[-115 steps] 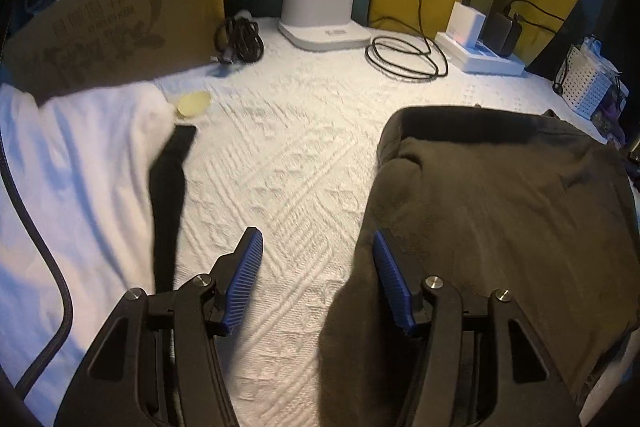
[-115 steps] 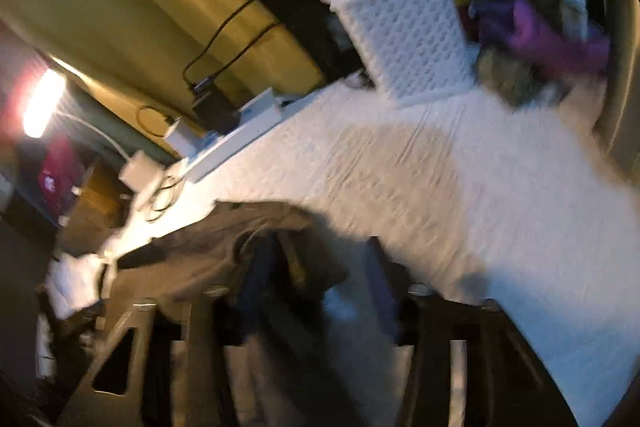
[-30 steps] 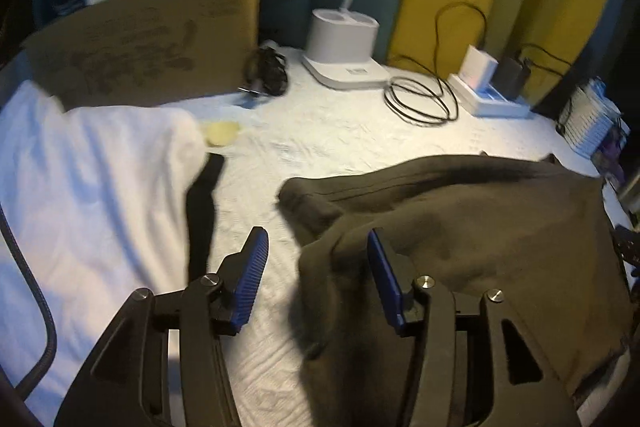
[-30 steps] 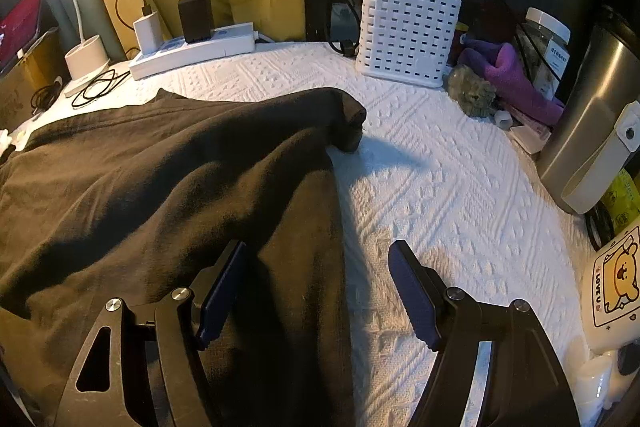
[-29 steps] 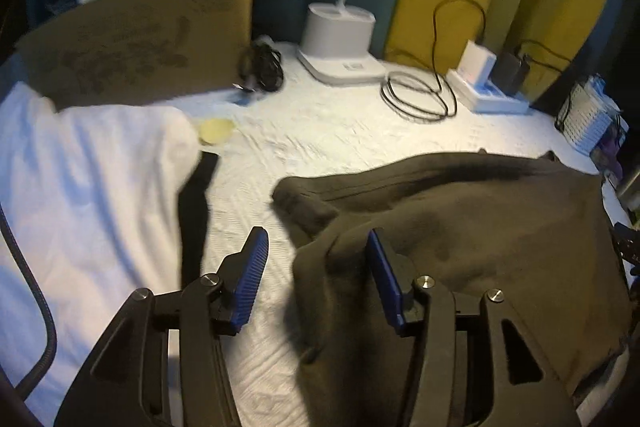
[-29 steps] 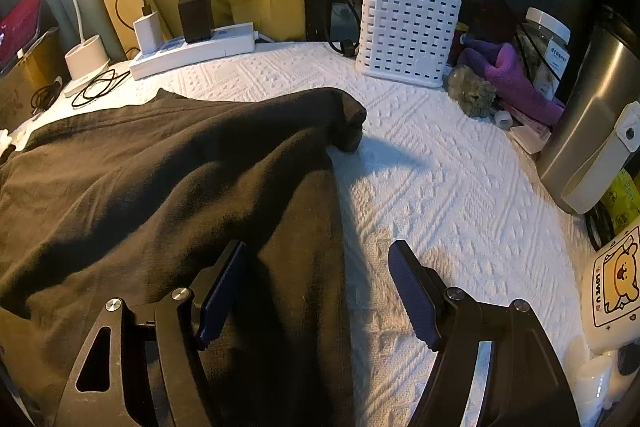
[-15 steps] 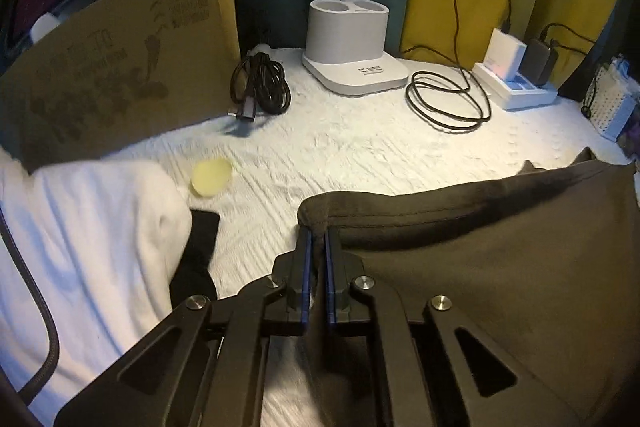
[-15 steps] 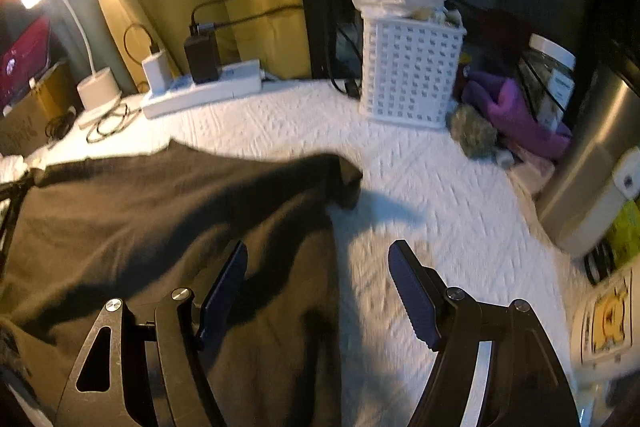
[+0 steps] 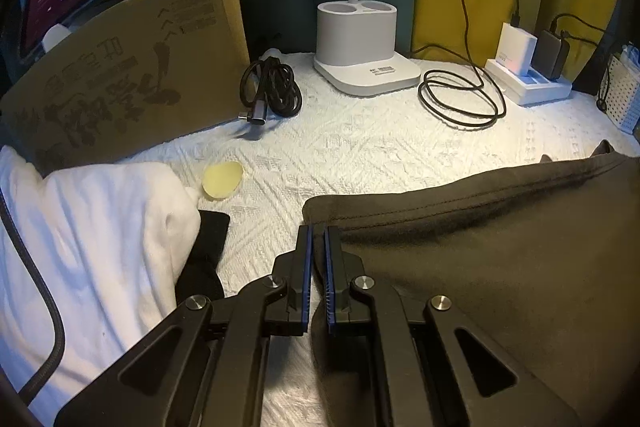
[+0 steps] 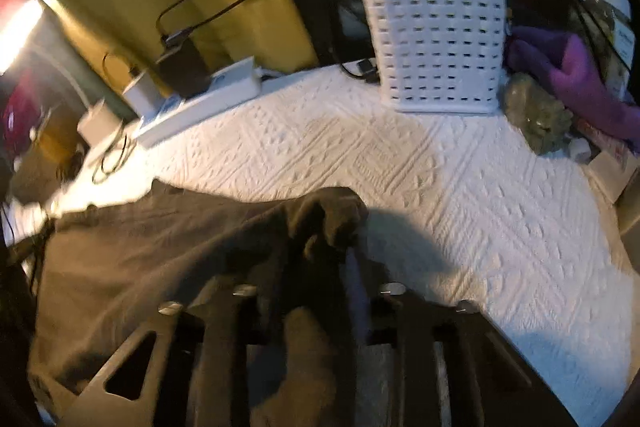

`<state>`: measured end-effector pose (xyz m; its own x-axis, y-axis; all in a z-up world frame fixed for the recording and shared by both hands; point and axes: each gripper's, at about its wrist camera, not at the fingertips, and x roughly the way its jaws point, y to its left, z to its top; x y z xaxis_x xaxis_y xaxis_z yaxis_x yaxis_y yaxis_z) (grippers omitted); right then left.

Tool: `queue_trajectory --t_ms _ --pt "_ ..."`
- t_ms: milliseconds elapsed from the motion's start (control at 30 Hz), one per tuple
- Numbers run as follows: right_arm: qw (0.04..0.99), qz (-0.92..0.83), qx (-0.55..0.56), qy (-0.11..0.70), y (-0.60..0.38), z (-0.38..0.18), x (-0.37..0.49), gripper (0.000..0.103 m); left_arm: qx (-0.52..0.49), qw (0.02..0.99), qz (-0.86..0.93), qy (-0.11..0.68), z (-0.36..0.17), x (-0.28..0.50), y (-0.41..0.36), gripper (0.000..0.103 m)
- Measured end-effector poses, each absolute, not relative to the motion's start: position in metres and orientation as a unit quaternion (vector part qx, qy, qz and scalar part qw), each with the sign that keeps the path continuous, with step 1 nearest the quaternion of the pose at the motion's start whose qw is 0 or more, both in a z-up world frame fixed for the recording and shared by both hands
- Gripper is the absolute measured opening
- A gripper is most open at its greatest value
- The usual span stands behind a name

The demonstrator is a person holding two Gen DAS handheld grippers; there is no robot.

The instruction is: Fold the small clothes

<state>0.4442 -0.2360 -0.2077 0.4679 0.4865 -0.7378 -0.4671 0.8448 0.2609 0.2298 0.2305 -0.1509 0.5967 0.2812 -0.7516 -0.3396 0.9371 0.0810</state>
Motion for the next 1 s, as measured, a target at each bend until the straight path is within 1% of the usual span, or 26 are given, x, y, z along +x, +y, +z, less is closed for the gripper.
queue_trajectory --t_ms 133,200,233,333,367,400,500,533,567,600,633,667,733,800,833,900,933,967,1000 --pt "0.878 0.236 -0.022 0.416 -0.247 -0.197 0.428 0.008 -0.042 0.899 0.182 0.396 -0.141 0.220 0.228 0.004" --pt "0.887 0.222 -0.027 0.403 -0.256 -0.191 0.423 0.008 -0.038 0.902 0.192 0.384 -0.135 0.215 0.228 0.001" --pt "0.890 0.214 -0.030 0.401 -0.259 -0.191 0.423 0.008 -0.033 0.902 0.200 0.382 -0.134 0.214 0.230 0.001" --pt "0.873 0.205 -0.034 0.441 -0.260 -0.209 0.429 0.009 -0.036 0.890 0.221 0.398 -0.142 0.218 0.244 0.001" --pt "0.879 0.206 -0.032 0.429 -0.262 -0.209 0.427 0.009 -0.051 0.885 0.219 0.408 -0.146 0.218 0.249 0.001" --pt "0.877 0.205 -0.027 0.434 -0.264 -0.209 0.426 0.010 -0.058 0.884 0.213 0.412 -0.146 0.217 0.250 0.001" --pt "0.878 0.192 -0.016 0.439 -0.272 -0.205 0.424 0.036 -0.067 0.890 0.183 0.413 -0.141 0.213 0.239 0.001" --pt "0.880 0.190 -0.012 0.436 -0.275 -0.204 0.422 0.053 -0.075 0.891 0.174 0.413 -0.141 0.212 0.236 0.002" --pt "0.881 0.191 -0.005 0.433 -0.279 -0.203 0.419 0.060 -0.087 0.890 0.159 0.419 -0.143 0.213 0.235 0.002" --pt "0.881 0.192 0.004 0.432 -0.285 -0.201 0.417 0.060 -0.096 0.887 0.147 0.427 -0.146 0.215 0.234 0.003" --pt "0.881 0.192 0.008 0.432 -0.288 -0.200 0.414 0.060 -0.103 0.886 0.137 0.431 -0.149 0.216 0.232 0.008" --pt "0.881 0.195 0.011 0.432 -0.290 -0.200 0.413 0.060 -0.104 0.887 0.133 0.429 -0.149 0.216 0.230 0.012" --pt "0.878 0.213 0.020 0.427 -0.295 -0.201 0.408 0.060 -0.097 0.891 0.122 0.427 -0.150 0.217 0.223 0.028" --pt "0.873 0.229 0.025 0.430 -0.293 -0.204 0.405 0.060 -0.080 0.892 0.117 0.430 -0.150 0.220 0.215 0.032" --pt "0.870 0.235 0.025 0.432 -0.289 -0.206 0.406 0.060 -0.069 0.893 0.116 0.429 -0.151 0.222 0.212 0.032" --pt "0.874 0.236 0.015 0.425 -0.280 -0.209 0.402 0.055 -0.054 0.897 0.115 0.424 -0.153 0.224 0.209 0.030" --pt "0.873 0.240 0.006 0.425 -0.275 -0.209 0.399 0.037 -0.047 0.896 0.120 0.426 -0.152 0.226 0.209 0.016" --pt "0.870 0.246 0.001 0.427 -0.271 -0.209 0.396 0.012 -0.037 0.895 0.125 0.426 -0.151 0.225 0.209 0.004" --pt "0.868 0.251 -0.005 0.429 -0.268 -0.209 0.392 0.008 -0.028 0.893 0.135 0.429 -0.152 0.226 0.210 0.000"
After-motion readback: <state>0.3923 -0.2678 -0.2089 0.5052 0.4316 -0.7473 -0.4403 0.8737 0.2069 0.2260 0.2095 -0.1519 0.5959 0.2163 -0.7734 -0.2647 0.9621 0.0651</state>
